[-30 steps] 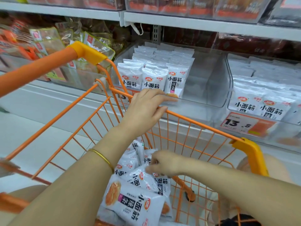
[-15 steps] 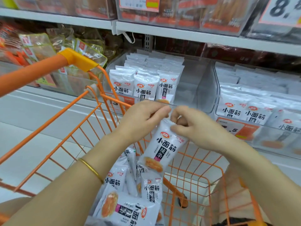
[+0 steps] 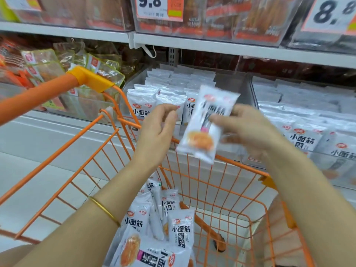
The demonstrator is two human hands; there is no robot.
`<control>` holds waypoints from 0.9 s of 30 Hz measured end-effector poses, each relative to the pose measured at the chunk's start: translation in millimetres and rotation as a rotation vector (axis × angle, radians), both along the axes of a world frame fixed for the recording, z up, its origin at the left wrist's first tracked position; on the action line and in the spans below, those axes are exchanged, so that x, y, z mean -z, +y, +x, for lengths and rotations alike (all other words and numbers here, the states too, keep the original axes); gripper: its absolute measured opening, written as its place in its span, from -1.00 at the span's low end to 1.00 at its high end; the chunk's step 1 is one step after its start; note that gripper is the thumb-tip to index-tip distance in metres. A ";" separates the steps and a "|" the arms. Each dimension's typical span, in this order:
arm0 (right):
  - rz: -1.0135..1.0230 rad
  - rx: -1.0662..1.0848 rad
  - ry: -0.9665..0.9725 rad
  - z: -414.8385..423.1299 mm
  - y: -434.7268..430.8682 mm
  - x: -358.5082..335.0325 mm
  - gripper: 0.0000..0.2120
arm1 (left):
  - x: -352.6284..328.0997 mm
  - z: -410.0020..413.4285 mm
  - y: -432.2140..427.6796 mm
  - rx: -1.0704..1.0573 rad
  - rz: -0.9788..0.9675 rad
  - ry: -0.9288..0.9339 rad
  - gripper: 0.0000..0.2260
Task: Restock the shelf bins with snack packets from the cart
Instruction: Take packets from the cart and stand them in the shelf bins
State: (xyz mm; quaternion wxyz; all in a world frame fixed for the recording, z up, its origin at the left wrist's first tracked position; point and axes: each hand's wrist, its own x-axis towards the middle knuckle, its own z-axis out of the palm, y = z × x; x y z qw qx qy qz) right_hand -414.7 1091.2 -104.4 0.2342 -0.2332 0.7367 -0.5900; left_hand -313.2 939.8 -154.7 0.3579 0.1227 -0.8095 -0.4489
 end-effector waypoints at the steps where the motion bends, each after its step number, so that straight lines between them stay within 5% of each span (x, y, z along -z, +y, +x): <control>1: -0.051 0.087 0.056 -11.4 -2.0 -8.9 -0.92 | 3.9 -0.5 -4.1 -0.033 -0.158 -0.060 -0.76; 4: -0.045 0.193 0.241 -42.5 -17.8 -17.4 -0.82 | 19.2 -1.5 -13.4 -0.035 -0.556 -0.291 -0.57; 7: 0.123 0.183 0.269 -65.8 -43.5 0.4 -0.78 | 30.3 -2.9 -14.0 0.001 -0.706 -0.426 -0.45; 13: 0.297 0.136 0.058 -83.0 -82.4 39.2 -0.70 | 30.9 -2.8 -13.6 -0.016 -0.701 -0.443 -0.41; 21: 0.353 0.188 0.162 -82.9 -96.7 49.8 -0.76 | 30.7 -2.8 -12.5 -0.013 -0.709 -0.451 -0.42; 27: 0.400 0.210 0.326 -74.1 -81.6 35.4 -0.62 | 28.3 -1.8 -11.3 -0.003 -0.682 -0.430 -0.57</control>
